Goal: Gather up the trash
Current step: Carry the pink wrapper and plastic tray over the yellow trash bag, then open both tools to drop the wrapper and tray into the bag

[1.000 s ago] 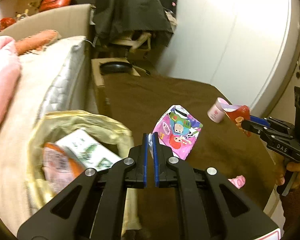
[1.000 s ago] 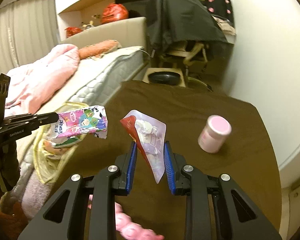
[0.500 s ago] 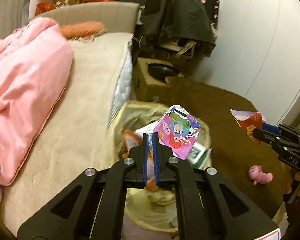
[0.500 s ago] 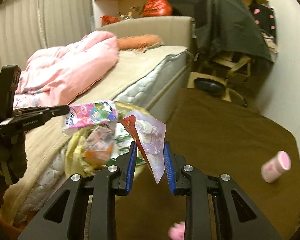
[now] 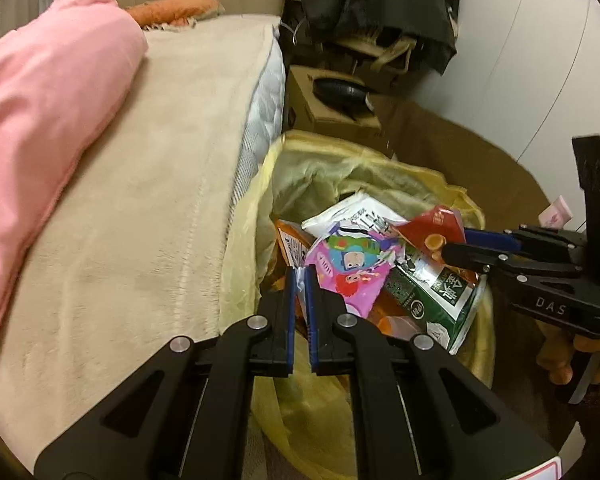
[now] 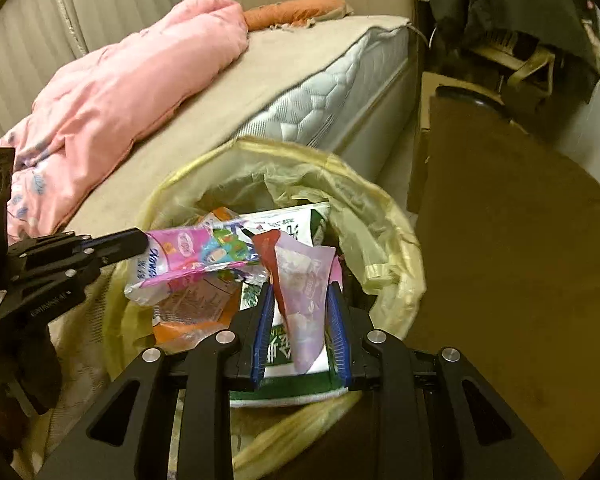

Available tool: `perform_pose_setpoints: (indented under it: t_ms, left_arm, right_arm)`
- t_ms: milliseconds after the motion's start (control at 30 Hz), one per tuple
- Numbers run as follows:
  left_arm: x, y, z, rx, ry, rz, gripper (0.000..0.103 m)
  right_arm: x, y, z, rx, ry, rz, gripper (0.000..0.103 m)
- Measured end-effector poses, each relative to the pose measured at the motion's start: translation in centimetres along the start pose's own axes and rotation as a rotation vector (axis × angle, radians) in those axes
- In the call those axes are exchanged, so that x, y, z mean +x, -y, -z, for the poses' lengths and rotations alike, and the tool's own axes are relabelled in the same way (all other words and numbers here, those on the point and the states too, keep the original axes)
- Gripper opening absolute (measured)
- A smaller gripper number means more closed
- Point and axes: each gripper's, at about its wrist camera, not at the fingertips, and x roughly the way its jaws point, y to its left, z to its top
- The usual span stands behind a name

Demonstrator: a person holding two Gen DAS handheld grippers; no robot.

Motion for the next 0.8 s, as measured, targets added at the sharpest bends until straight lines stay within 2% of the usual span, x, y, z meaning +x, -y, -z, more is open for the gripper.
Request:
perform_pose_setpoints:
  t_ms: [333, 600, 800]
  left_arm:
    - [1.9, -0.6, 0.0, -0.011, -0.041, 0.048, 0.005]
    - [3.0, 0.0, -0.4, 0.005, -0.063, 0.048, 0.005]
    - [2.8, -0.1, -0.3, 0.003, -0.062, 0.059, 0.005]
  right_arm:
    - [3.3, -0.8, -0.2, -0.091, -0.065, 0.006, 0.026]
    - [3.7, -1.0, -0.2, -0.128, -0.097, 0.021, 0.026]
    - [3.2, -1.2, 0.1, -0.121, -0.078, 0.031, 0.026]
